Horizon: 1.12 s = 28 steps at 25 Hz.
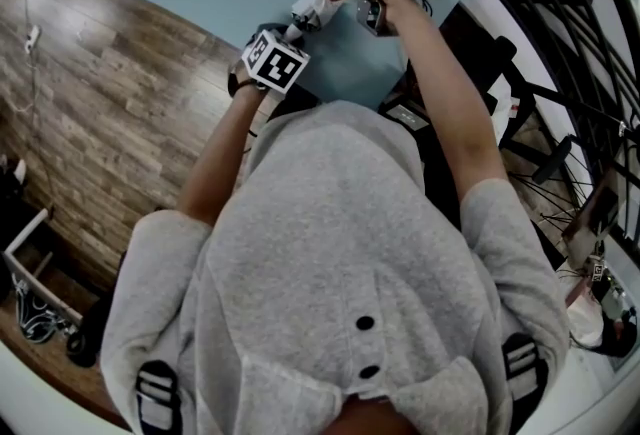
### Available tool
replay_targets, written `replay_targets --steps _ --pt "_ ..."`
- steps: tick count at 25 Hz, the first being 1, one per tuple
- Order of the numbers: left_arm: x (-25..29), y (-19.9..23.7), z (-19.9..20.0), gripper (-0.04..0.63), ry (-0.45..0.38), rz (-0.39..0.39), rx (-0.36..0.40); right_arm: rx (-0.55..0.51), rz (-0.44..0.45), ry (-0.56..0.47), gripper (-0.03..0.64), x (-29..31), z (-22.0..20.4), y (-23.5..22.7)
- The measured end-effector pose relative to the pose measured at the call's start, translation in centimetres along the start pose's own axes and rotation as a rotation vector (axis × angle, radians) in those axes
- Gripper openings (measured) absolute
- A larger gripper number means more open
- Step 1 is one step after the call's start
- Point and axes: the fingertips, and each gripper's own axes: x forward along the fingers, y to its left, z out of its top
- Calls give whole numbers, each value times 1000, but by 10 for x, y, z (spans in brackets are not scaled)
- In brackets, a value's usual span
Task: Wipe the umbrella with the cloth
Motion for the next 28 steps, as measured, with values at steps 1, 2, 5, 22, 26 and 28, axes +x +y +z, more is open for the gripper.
replay_targets --steps 1,2,5,22,26,28 --pt "0 0 0 156 0 -1 1 3 -6 -6 80 -1 3 -2" --pt "0 1 0 156 1 -1 1 5 -11 -11 80 -1 5 -4" --pt "0 0 -2 156 3 -1 -1 14 -19 -22 80 -4 7 -11" --pt "0 2 -1 156 6 13 9 -15 -117 -89 80 -31 27 -48" --pt "1 1 0 156 11 4 5 -46 -164 -112 80 -44 31 -61" --pt "0 1 -1 156 11 6 8 -54 -178 -118 80 -50 29 -67"
